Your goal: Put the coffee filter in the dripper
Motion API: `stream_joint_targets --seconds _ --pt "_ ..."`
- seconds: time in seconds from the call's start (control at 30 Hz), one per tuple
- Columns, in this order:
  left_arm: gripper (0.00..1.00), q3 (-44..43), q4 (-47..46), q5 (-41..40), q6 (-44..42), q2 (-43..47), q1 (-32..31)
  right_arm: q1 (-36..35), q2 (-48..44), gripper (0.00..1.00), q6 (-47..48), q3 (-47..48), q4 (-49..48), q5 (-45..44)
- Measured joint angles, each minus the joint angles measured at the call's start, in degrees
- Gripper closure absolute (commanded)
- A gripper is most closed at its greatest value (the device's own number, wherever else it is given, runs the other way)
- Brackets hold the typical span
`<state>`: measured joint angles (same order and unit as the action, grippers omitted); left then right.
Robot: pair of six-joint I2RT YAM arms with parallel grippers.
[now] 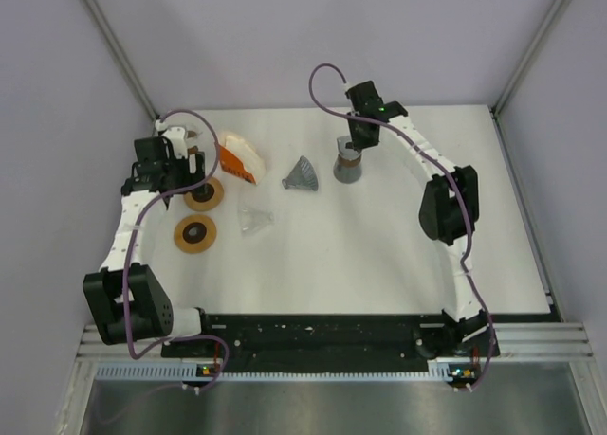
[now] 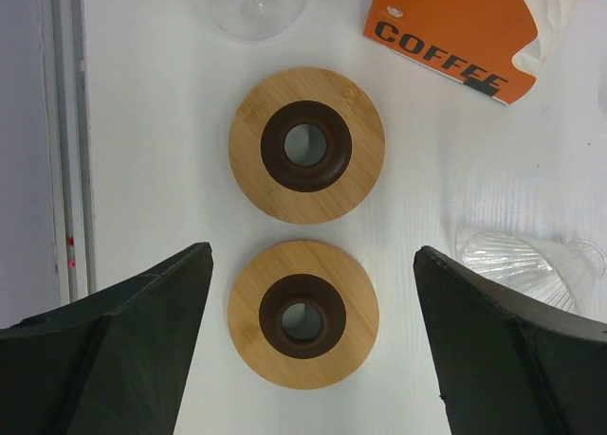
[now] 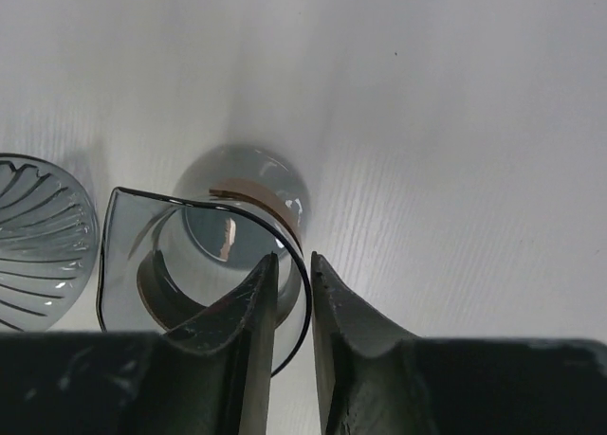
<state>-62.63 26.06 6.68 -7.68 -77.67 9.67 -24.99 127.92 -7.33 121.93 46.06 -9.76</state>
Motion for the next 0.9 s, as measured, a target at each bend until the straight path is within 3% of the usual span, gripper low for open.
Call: stream_joint_targets --seconds 0.17,0.37,0.7,0.9 --pt "0.07 -1.4 1.2 0.2 0.0 0.0 0.0 -0.3 -0.3 1.00 1.9 -1.0 -0.1 -0.9" --pt "0.09 -1.8 3.1 2.8 -0.1 0.0 0.0 -2.7 -6.3 1.00 2.9 -9.4 -0.9 -2.2" --pt "0.13 -1.8 4.5 4.0 -1.8 -1.0 0.0 -7.5 -23.6 1.00 2.8 -33.5 -3.7 1.1" --pt "0.18 -2.2 4.9 3.9 -3.3 -3.8 0.0 -11.6 -30.1 1.00 0.5 -42.4 -7.1 1.7"
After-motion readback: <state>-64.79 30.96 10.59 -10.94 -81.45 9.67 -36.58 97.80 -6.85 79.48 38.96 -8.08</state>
